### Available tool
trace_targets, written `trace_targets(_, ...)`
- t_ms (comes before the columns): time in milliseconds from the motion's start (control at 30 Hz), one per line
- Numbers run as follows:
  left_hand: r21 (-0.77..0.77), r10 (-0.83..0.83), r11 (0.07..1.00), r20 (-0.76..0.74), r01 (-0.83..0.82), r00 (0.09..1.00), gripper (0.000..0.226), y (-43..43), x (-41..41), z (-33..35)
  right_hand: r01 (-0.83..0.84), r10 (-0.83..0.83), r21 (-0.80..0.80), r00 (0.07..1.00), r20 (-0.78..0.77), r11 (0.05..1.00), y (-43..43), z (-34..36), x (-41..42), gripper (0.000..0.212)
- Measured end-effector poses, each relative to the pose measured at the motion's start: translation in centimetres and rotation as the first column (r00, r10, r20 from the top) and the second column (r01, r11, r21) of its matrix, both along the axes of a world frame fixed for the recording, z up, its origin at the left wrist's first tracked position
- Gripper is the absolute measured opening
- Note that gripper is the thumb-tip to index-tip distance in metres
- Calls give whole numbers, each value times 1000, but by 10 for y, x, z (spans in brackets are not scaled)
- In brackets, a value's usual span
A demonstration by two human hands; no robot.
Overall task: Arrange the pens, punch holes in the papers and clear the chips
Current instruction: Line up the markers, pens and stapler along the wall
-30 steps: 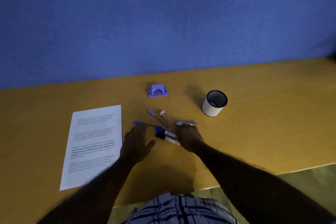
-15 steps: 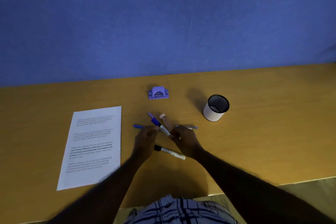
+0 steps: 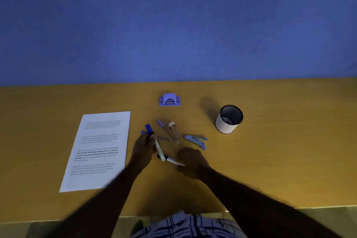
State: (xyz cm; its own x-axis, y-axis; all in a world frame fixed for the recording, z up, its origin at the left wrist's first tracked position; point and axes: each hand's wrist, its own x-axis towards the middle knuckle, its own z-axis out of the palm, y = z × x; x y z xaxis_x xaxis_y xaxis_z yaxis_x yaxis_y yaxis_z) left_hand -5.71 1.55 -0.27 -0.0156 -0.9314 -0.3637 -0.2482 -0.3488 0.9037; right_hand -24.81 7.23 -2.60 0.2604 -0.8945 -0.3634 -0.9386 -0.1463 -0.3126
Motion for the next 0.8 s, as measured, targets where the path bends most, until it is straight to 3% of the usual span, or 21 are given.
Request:
trace_targets(100, 17, 10, 1000, -4, -10, 1000, 13, 2, 9, -1, 14, -14, -12, 1000, 3, 1000, 0, -1, 0, 43)
trace_targets(333, -7, -6, 1000, 1, 6, 1000, 11, 4, 15, 2, 195, -194, 21, 952, 236, 981, 3, -3, 1, 22)
trace_targets(500, -10, -128, 992, -21, 128, 991, 16, -14, 3, 6, 533, -508, 119, 679, 530, 837, -14, 17, 13, 13)
trace_targets(667, -82, -258, 964, -75, 252, 963, 24, -39, -17, 15, 632, -637, 316, 375, 673, 707, -34, 41, 19, 9)
trace_targets(800, -93, -305, 950, -79, 298, 949, 20, -52, -33, 19, 693, -656, 331, 269, 705, 640, -43, 48, 20, 11)
